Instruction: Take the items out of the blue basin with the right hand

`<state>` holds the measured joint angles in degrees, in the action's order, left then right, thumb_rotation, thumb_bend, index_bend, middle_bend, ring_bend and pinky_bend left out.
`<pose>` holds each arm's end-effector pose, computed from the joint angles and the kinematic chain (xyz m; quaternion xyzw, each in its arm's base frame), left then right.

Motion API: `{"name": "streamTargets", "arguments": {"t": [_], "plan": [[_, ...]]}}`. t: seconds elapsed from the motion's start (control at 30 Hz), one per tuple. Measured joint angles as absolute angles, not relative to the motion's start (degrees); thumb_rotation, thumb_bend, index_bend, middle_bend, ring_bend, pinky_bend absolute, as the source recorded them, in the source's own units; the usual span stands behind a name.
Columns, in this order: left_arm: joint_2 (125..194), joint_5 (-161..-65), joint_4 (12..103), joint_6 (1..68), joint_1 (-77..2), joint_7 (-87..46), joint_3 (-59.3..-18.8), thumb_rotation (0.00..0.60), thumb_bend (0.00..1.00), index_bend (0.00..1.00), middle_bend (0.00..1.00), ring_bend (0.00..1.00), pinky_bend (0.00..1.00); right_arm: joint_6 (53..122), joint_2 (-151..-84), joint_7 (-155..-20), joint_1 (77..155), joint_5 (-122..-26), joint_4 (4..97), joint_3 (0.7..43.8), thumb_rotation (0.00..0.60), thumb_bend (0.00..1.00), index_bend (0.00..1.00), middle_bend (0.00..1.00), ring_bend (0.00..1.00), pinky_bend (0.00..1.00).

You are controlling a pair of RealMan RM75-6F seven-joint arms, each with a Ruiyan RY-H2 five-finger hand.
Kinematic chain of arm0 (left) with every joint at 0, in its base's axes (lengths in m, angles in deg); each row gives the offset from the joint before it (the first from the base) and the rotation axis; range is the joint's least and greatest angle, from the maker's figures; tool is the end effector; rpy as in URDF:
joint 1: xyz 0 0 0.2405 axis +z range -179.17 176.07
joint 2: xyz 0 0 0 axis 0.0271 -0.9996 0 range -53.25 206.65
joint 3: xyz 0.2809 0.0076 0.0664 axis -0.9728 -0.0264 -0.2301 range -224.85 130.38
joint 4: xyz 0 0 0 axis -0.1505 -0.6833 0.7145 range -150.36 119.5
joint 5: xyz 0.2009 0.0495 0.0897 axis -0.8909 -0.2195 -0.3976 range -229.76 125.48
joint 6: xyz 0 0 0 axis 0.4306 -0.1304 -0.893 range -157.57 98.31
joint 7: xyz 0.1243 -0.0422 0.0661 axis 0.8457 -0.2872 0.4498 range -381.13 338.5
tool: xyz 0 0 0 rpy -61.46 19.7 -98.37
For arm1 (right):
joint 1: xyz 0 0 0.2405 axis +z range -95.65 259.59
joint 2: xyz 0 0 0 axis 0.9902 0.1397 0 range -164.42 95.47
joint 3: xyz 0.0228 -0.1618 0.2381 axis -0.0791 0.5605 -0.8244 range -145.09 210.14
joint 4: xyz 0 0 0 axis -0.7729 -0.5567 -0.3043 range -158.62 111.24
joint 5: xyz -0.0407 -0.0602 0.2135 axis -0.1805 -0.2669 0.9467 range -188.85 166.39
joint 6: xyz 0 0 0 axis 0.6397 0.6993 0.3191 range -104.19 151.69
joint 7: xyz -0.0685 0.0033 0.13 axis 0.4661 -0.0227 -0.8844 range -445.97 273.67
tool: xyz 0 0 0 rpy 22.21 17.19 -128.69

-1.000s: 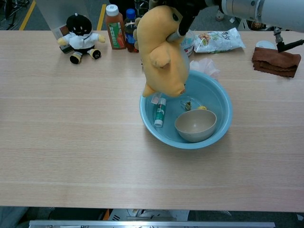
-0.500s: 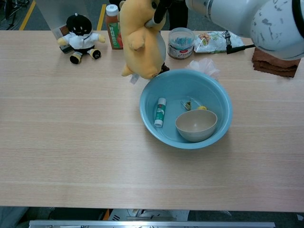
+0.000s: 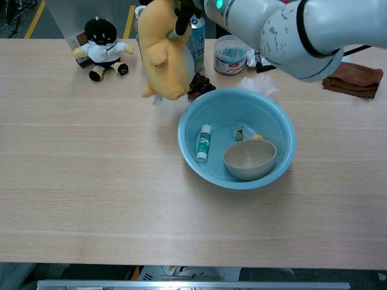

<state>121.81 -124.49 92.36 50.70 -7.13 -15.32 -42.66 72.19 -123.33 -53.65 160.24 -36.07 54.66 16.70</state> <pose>-0.3323 0.1909 0.2499 -0.5655 -0.4000 -0.2937 0.6587 0.0297 -0.4731 -0.0228 0.7548 -0.3550 0.3704 0.4088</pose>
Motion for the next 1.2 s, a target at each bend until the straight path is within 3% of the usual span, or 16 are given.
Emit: {"name": "streamTargets", "arguments": {"t": [0.17, 0.6, 0.7, 1.0, 1.2], "plan": [[121.9, -124.2, 92.1, 50.8, -6.9, -15.6, -42.7, 0.600, 0.37, 0.26, 0.26, 0.25, 0.26, 72.0, -123.3, -53.8, 160.0, -37.4, 54.5, 16.5, 0.600, 0.34, 0.02, 0.17, 0.14, 0.34], [121.8, -125.1, 91.9, 50.3, -7.2, -16.0, -42.7, 0.600, 0.37, 0.26, 0.26, 0.25, 0.26, 75.0, -118.7, -54.6, 157.1, -44.2, 60.5, 16.9, 0.600, 0.31, 0.02, 0.18, 0.14, 0.34], [121.6, -125.4, 92.1, 50.8, -7.0, -16.3, -42.7, 0.600, 0.37, 0.26, 0.26, 0.25, 0.26, 74.3, -117.8, -54.6, 157.0, -42.5, 61.9, 16.6, 0.600, 0.30, 0.09, 0.22, 0.16, 0.38], [121.3, -125.5, 91.3, 51.5, -5.9, -17.7, -43.2, 0.600, 0.37, 0.26, 0.26, 0.25, 0.26, 67.6, -109.8, -56.2, 154.7, -49.6, 73.2, 19.5, 0.600, 0.29, 0.41, 0.43, 0.38, 0.63], [121.8, -126.2, 90.9, 52.0, -5.3, -18.5, -43.7, 0.600, 0.37, 0.26, 0.26, 0.25, 0.26, 61.3, -104.5, -57.3, 153.3, -54.6, 77.7, 24.1, 0.600, 0.26, 0.46, 0.48, 0.45, 0.64]]}}
